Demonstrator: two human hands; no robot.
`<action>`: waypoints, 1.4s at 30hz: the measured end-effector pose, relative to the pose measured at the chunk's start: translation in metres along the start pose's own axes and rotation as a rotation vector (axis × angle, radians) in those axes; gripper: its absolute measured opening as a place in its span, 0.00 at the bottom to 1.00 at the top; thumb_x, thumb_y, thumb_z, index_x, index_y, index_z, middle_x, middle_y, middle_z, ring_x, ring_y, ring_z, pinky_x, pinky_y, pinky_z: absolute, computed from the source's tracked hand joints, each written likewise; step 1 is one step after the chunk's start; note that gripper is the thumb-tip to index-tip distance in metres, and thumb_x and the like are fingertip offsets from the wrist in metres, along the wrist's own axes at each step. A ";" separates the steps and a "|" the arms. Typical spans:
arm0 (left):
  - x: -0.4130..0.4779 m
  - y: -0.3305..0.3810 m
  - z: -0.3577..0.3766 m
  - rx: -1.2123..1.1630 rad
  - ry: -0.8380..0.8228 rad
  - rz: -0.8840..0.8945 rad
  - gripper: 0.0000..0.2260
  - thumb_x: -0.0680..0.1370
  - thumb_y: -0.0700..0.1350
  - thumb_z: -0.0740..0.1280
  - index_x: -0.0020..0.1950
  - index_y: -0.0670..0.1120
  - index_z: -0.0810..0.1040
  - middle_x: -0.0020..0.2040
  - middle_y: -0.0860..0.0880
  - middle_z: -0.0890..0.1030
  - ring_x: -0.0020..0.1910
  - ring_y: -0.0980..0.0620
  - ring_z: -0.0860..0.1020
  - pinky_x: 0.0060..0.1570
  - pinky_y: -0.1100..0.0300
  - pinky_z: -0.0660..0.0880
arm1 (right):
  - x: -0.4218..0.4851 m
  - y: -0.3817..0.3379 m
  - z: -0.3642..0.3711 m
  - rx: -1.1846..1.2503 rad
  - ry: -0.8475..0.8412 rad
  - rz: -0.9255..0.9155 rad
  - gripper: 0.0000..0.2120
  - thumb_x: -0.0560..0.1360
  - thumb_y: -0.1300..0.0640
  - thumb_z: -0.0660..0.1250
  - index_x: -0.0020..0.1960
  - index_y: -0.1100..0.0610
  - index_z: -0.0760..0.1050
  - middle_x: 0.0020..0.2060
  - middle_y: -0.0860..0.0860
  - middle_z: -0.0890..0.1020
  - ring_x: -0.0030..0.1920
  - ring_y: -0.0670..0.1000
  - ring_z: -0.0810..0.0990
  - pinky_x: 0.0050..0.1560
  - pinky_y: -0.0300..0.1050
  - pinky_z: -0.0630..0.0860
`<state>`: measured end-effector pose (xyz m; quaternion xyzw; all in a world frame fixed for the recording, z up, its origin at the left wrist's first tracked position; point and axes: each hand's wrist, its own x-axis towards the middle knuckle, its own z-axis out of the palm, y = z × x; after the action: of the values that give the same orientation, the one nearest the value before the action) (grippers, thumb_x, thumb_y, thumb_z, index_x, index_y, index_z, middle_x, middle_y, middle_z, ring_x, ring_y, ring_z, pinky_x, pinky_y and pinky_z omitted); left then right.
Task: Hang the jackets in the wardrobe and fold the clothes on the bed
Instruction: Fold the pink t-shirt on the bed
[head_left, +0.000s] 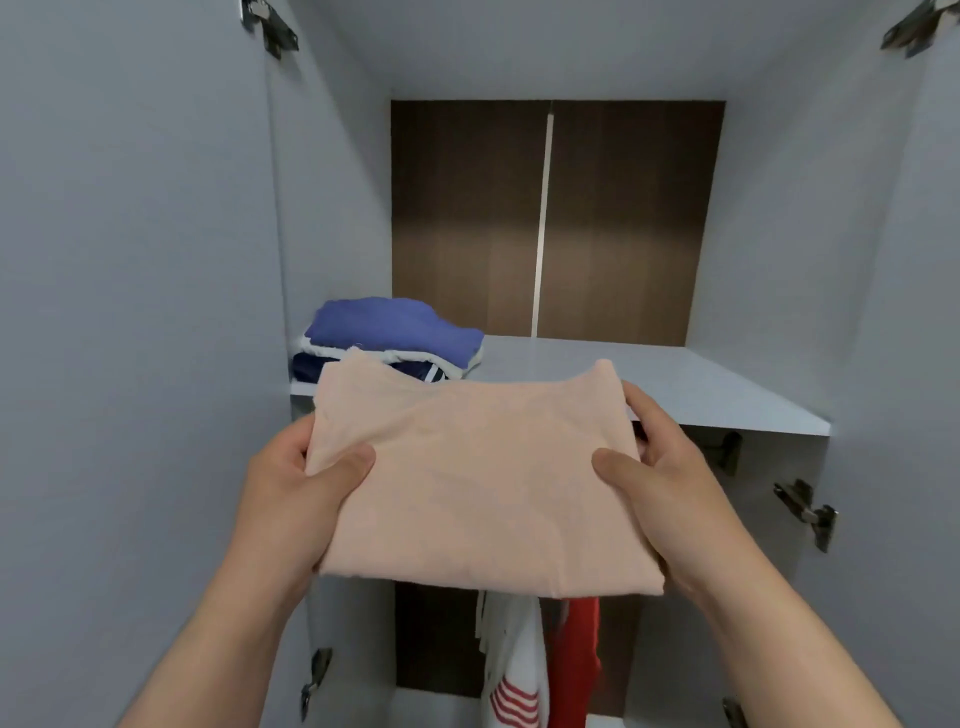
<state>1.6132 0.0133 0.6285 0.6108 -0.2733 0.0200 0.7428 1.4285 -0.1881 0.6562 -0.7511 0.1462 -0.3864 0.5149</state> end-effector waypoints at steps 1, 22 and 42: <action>0.012 -0.001 0.007 0.020 0.016 0.009 0.11 0.70 0.44 0.73 0.48 0.58 0.83 0.46 0.54 0.86 0.43 0.53 0.85 0.41 0.53 0.78 | 0.017 0.006 -0.002 0.000 -0.001 0.000 0.33 0.76 0.67 0.62 0.66 0.30 0.67 0.49 0.46 0.85 0.47 0.49 0.85 0.43 0.45 0.79; 0.348 0.007 0.065 0.937 0.192 0.275 0.07 0.76 0.40 0.60 0.51 0.51 0.70 0.44 0.50 0.75 0.43 0.44 0.73 0.44 0.52 0.71 | 0.317 0.032 0.086 0.229 -0.120 0.123 0.23 0.77 0.67 0.60 0.71 0.56 0.71 0.62 0.56 0.78 0.58 0.56 0.80 0.53 0.51 0.78; 0.419 -0.066 0.046 1.405 -0.050 0.163 0.12 0.76 0.38 0.61 0.59 0.39 0.73 0.58 0.36 0.79 0.58 0.37 0.77 0.56 0.51 0.75 | 0.351 0.088 0.148 0.135 -0.180 0.420 0.21 0.75 0.67 0.54 0.64 0.55 0.72 0.51 0.56 0.79 0.44 0.54 0.77 0.32 0.40 0.74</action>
<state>1.9756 -0.1727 0.7542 0.9235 -0.2576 0.2332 0.1624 1.7830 -0.3447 0.7036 -0.6994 0.2267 -0.2112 0.6440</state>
